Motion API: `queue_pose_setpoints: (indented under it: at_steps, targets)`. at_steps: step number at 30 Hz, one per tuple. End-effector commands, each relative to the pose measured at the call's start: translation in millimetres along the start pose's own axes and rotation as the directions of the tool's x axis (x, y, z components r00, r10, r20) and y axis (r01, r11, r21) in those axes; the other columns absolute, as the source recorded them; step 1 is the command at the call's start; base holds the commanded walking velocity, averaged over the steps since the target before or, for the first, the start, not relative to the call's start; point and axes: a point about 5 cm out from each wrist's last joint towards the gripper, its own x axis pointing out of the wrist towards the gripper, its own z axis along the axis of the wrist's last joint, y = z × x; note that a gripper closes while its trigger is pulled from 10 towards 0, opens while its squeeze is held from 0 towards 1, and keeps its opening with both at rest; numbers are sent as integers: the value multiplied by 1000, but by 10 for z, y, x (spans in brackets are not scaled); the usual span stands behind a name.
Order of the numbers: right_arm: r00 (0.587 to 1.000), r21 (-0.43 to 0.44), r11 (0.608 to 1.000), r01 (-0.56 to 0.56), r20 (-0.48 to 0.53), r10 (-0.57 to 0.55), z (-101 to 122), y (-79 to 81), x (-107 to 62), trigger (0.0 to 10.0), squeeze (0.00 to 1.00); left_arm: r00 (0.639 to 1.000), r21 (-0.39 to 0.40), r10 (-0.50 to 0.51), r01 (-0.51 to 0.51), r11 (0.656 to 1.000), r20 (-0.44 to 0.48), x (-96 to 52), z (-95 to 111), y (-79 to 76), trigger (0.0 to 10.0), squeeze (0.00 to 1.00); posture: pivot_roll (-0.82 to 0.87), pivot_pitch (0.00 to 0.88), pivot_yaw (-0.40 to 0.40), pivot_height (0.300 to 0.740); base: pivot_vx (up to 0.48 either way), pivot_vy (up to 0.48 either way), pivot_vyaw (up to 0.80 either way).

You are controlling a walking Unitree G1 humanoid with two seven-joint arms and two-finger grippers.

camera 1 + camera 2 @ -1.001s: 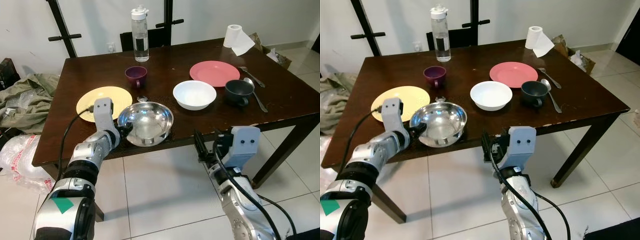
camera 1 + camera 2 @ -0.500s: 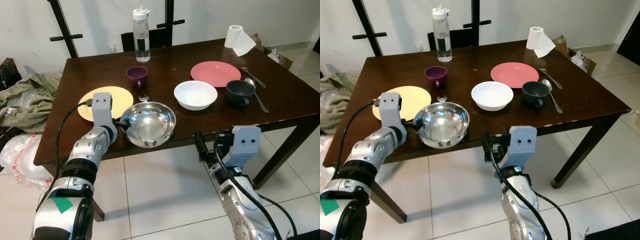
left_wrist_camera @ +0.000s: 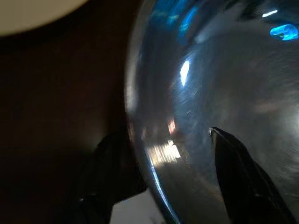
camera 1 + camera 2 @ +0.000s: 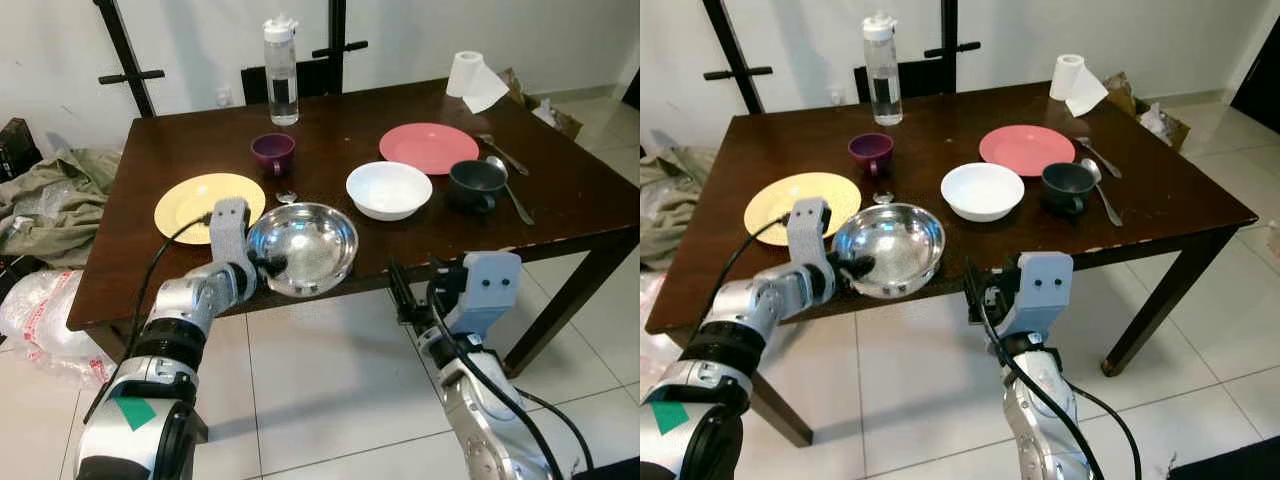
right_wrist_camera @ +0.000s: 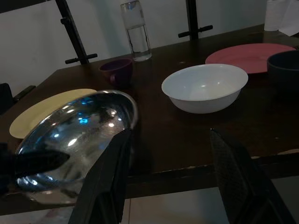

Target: Setting the table

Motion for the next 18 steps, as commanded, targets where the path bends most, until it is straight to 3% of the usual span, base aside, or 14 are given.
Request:
queue_pose_setpoints:
  at_steps: [1, 9, 18]
  targets:
    - [1000, -1, 1000, -4, -14, 4, -24, 14, -13, 10000, 0, 997, -15, 49, -50, 999, -59, -5, -149, 126, 0, 0, -12, 157, 141, 740, 0, 0, 0]
    - [1000, -3, 1000, -5, -17, 5, -25, 7, -20, 10000, 0, 995, -59, 86, -89, 994, -45, -15, -165, 195, 0, 0, -13, 161, 135, 740, 0, 0, 0]
    - [1000, -2, 1000, -6, -17, 6, -24, 4, -5, 10000, 0, 994, -102, 106, -102, 990, 33, -37, -75, 230, 0, 0, -11, 162, 131, 740, 0, 0, 0]
